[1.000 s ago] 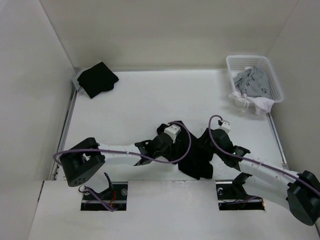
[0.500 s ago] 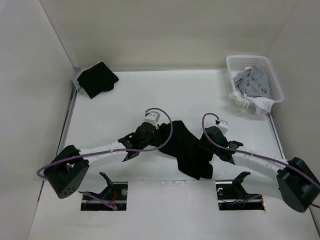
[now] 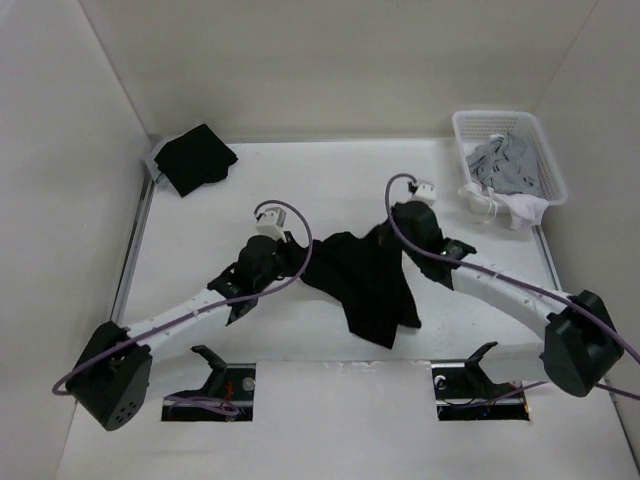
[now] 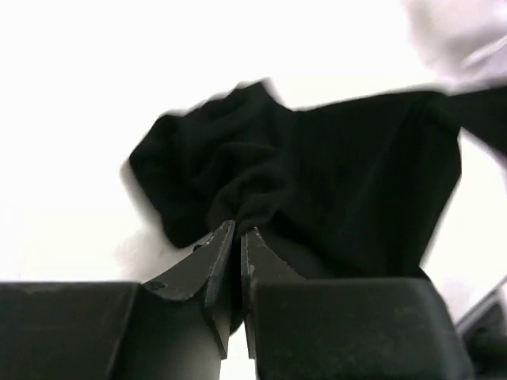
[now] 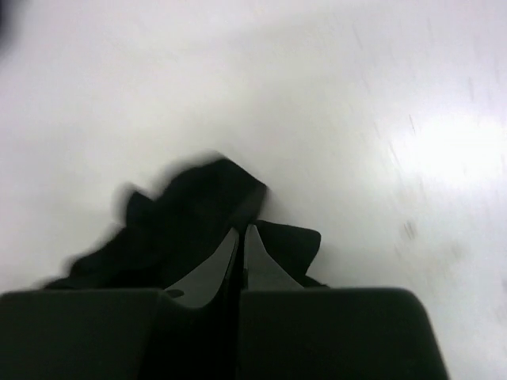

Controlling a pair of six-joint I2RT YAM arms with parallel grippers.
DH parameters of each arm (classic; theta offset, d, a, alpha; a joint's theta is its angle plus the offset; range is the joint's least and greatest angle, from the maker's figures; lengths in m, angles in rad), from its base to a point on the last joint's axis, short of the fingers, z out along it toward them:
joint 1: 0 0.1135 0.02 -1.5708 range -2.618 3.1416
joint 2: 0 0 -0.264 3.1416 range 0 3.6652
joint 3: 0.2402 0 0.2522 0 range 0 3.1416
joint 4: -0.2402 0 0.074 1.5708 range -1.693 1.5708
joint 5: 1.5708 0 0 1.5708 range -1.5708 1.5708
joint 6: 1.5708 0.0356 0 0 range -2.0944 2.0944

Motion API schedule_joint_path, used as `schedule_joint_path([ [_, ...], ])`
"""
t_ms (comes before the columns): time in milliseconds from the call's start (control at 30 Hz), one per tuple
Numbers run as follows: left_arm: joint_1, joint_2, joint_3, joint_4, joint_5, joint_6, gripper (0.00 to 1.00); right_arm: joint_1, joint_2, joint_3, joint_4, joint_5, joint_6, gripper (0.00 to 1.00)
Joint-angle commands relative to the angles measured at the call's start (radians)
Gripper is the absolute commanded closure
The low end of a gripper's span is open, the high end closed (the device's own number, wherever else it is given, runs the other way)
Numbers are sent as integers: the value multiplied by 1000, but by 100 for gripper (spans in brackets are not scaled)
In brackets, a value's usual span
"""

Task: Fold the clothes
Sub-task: Flatten the tank top out

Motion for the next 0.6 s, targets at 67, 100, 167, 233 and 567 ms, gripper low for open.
schedule_joint_path([
  [67,23,-272,103,33,-56,-21,95,24,-190,301,-21,87,-234,100],
  [100,24,-311,108,19,-70,-20,95,56,-225,318,-36,103,-249,100],
  [167,26,-404,108,-15,-104,-12,95,140,-314,347,-58,157,-278,100],
  [233,34,-507,106,-65,-133,3,95,266,-394,395,-72,235,-322,100],
  [567,8,-755,114,-227,-170,22,95,618,-417,571,-14,478,-628,98],
])
